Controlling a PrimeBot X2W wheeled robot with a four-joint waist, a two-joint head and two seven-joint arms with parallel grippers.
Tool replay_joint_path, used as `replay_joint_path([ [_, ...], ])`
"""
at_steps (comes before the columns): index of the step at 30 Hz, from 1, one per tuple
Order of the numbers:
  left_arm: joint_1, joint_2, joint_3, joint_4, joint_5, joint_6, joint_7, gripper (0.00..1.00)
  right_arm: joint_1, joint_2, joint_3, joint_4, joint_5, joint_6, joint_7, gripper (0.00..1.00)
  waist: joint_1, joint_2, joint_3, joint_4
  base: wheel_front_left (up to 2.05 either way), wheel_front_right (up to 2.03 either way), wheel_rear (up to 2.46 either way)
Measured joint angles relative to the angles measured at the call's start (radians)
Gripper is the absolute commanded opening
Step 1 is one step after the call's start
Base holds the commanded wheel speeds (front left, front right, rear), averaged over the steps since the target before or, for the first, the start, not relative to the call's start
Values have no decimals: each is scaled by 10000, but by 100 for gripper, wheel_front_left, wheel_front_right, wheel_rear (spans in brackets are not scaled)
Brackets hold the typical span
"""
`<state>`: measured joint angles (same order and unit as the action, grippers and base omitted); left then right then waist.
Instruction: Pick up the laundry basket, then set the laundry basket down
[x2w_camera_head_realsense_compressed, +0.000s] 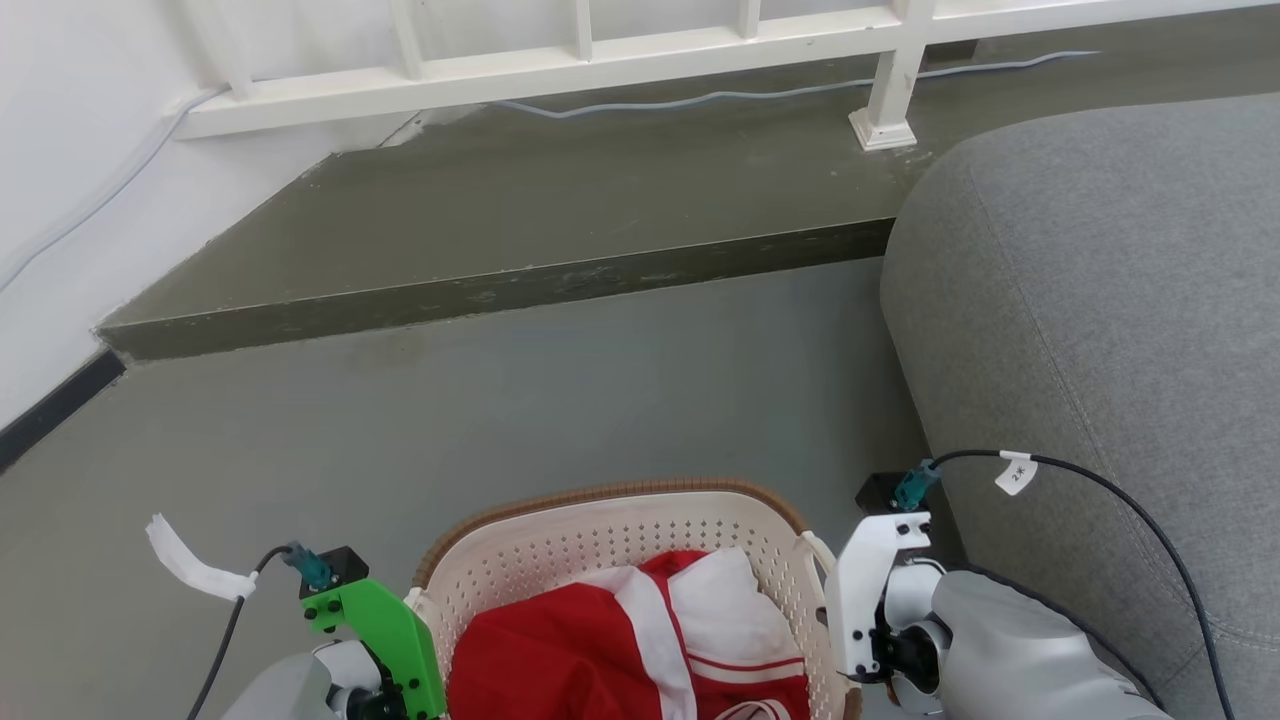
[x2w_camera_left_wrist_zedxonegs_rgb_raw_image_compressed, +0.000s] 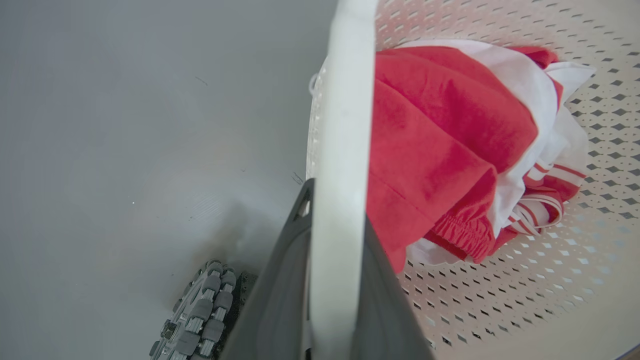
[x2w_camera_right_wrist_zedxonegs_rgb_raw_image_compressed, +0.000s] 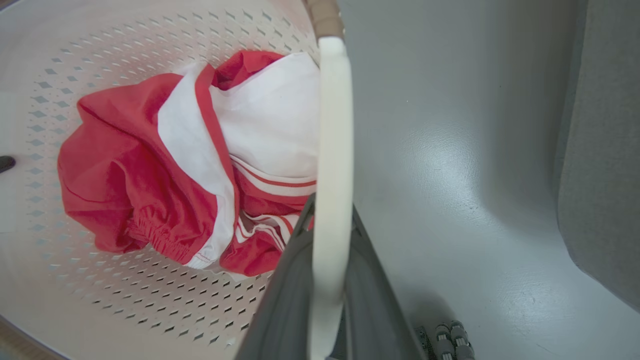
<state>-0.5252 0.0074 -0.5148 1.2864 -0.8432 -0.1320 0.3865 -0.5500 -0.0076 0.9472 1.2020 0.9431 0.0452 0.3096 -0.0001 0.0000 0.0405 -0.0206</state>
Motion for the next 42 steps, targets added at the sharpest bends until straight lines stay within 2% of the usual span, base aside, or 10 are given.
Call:
replay_joint_path([
  [20, -86, 4, 17, -15, -2, 4, -134, 0, -232, -10, -4, -44, 186, -48, -180, 0, 0, 0, 550, -22, 0, 0, 0],
  [42, -1397, 286, 31, -456, 33, 4, -1078, 0, -1680, -25, -58, -322, 167, -483, -1085, 0, 1, 0, 2343, -26, 0, 0, 0],
])
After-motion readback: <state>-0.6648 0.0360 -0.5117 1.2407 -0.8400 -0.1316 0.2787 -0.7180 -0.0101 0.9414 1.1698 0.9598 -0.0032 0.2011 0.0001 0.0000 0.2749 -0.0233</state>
